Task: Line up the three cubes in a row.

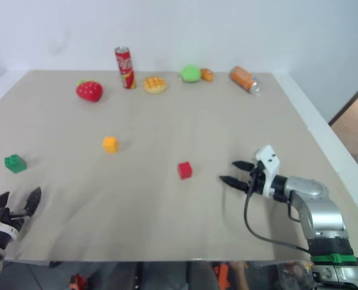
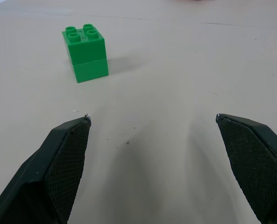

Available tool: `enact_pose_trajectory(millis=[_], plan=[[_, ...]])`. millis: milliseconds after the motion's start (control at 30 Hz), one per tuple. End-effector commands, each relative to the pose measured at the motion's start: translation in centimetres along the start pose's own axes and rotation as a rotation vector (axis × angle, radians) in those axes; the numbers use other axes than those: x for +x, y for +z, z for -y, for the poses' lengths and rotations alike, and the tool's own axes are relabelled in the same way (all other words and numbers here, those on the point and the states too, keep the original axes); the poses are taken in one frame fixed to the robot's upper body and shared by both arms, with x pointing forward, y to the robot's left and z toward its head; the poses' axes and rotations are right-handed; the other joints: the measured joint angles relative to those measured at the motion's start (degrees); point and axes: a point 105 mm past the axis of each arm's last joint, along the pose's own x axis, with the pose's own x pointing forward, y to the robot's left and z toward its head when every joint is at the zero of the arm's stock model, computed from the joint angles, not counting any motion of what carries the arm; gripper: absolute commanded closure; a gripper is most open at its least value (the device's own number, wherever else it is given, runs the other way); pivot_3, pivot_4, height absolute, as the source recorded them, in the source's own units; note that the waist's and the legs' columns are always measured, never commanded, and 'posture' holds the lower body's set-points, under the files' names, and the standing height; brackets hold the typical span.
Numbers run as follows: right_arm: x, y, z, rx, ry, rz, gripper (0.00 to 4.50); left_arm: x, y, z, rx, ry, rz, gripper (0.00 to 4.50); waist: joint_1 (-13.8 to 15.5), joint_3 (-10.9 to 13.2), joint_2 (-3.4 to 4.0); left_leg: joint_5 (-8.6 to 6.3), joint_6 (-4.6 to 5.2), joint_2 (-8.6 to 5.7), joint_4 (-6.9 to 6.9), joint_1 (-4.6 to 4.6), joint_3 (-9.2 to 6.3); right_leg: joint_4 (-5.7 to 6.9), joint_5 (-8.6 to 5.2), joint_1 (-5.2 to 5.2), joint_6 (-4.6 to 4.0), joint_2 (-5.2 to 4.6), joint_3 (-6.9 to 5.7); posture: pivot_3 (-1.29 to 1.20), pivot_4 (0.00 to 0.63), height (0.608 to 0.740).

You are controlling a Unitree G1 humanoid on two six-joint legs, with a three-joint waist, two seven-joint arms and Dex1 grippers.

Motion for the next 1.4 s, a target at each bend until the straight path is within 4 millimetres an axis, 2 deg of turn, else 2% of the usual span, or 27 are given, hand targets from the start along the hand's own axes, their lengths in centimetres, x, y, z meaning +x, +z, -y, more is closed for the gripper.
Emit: enact_pose_trajectory(millis=[33,133,367,467,533,667,767,933,1200,1400], plan=[[0.0,0.9,-0.5,-0.033,0.012,0.032,0.71,0.7,1.5,1.2,0.044,-0.072,0.039,0.04,0.00,0.00,0.00,0.00,0.00,0.00,0.00,0.00,0.00,0.00,0.00,0.00,0.00,0.00,0.00,0.00,0.150,0.740],[0.1,1.0,-0.9,-0.047,0.018,0.033,0.71,1.9,2.4,3.7,0.145,-0.233,0.044,0.04,0.32,0.02,-0.04,0.00,0.00,0.01,-0.02,-0.03,-0.05,0.01,0.00,0.00,0.00,0.01,-0.06,0.00,0.150,0.740],[1.1,2.2,-2.4,-0.080,0.088,0.047,0.71,1.8,4.5,10.6,0.359,-0.668,0.110,0.04,-0.05,0.03,-0.04,0.01,-0.02,0.03,-0.01,-0.01,0.12,0.00,0.00,-0.04,0.00,0.00,0.08,0.00,0.150,0.740],[2.4,2.5,-5.0,-0.054,0.143,0.080,0.71,1.7,6.0,13.4,0.435,-0.826,0.166,0.04,0.02,0.03,-0.04,0.01,-0.01,0.06,-0.08,0.00,0.10,0.01,0.00,-0.07,0.00,0.04,0.07,0.00,0.150,0.740],[3.7,1.6,-6.0,-0.016,0.103,0.060,0.71,1.7,7.0,14.7,0.476,-0.900,0.203,0.04,0.05,0.01,-0.07,0.01,-0.01,0.11,-0.08,0.00,0.08,0.01,0.00,-0.06,-0.01,0.11,0.06,0.00,0.150,0.740],[4.5,1.3,-7.8,0.055,0.053,0.084,0.71,2.2,8.4,15.9,0.480,-0.949,0.247,0.04,0.07,0.03,-0.02,0.01,-0.01,0.15,-0.08,-0.02,0.09,0.02,0.00,-0.06,-0.01,0.15,0.10,0.00,0.150,0.740],[4.8,1.3,-8.6,0.058,0.059,0.085,0.71,2.5,8.7,16.4,0.462,-0.963,0.254,0.04,0.05,0.03,-0.03,0.01,-0.01,0.15,-0.08,-0.03,0.09,0.02,-0.01,-0.05,0.01,0.16,0.10,0.00,0.150,0.740],[5.1,1.8,-7.5,0.071,-0.005,0.101,0.71,2.7,8.8,17.1,0.467,-0.979,0.260,0.04,0.01,0.03,-0.03,0.02,-0.01,0.18,-0.08,0.04,0.08,0.04,0.01,-0.04,-0.01,0.20,0.10,0.00,0.150,0.740],[5.7,2.2,-8.7,0.079,0.026,0.118,0.71,2.7,9.3,17.3,0.442,-0.971,0.283,0.04,0.03,0.03,-0.03,0.02,0.00,0.20,-0.09,0.02,0.08,0.04,0.01,-0.03,0.00,0.22,0.11,0.00,0.150,0.740],[7.1,1.9,-7.7,0.042,-0.078,0.086,0.71,1.6,10.3,18.0,0.388,-1.044,0.343,0.04,0.00,0.03,-0.04,0.02,0.00,0.23,-0.07,0.03,0.08,0.04,0.02,-0.03,-0.02,0.25,0.11,0.00,0.150,0.740]])
